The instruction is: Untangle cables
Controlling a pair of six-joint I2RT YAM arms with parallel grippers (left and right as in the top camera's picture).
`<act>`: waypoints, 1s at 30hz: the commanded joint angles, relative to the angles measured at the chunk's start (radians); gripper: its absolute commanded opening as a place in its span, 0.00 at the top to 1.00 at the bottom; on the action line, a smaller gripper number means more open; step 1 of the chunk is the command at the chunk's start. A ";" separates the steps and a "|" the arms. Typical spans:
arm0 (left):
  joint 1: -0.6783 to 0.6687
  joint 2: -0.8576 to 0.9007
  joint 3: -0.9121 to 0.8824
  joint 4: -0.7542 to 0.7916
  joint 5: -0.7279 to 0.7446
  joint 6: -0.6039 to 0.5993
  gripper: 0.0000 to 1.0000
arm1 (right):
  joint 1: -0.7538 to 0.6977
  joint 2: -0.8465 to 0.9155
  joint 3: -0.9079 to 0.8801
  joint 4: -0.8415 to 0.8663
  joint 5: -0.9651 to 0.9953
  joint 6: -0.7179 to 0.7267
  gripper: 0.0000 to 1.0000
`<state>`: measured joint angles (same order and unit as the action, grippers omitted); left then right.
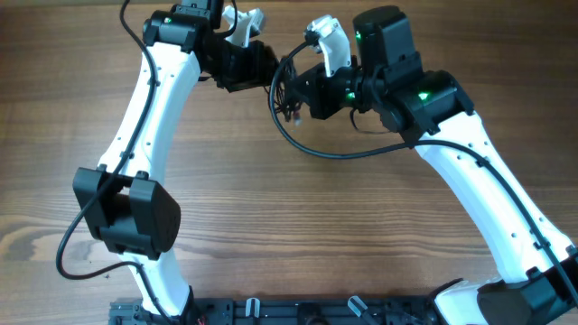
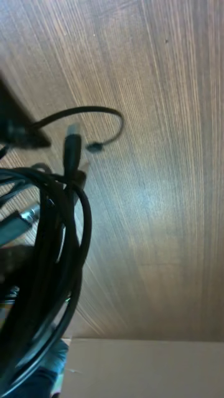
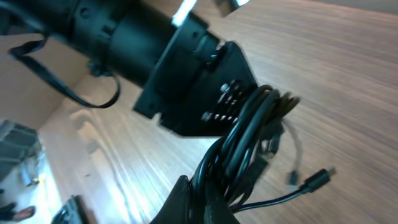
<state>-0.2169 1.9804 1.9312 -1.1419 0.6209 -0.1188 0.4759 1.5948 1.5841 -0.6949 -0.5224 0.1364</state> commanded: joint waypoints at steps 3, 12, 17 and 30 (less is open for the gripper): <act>0.001 0.013 0.012 -0.013 -0.159 -0.005 0.96 | -0.006 -0.060 0.022 0.008 -0.127 0.023 0.96; 0.227 0.007 0.012 -0.227 -0.565 -0.107 0.96 | -0.296 -0.166 0.022 -0.025 -0.330 -0.008 0.96; 0.343 -0.040 0.012 -0.291 -0.696 -0.159 0.96 | -0.466 -0.166 0.022 -0.047 -0.335 -0.058 0.96; 0.533 -0.248 0.012 -0.301 -0.657 -0.159 0.96 | -0.627 -0.160 0.022 -0.149 0.177 -0.188 0.96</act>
<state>0.1776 1.8172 1.9507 -1.4410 0.1379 -0.2539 -0.0570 1.4536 1.5772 -0.8585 -0.6537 -0.0143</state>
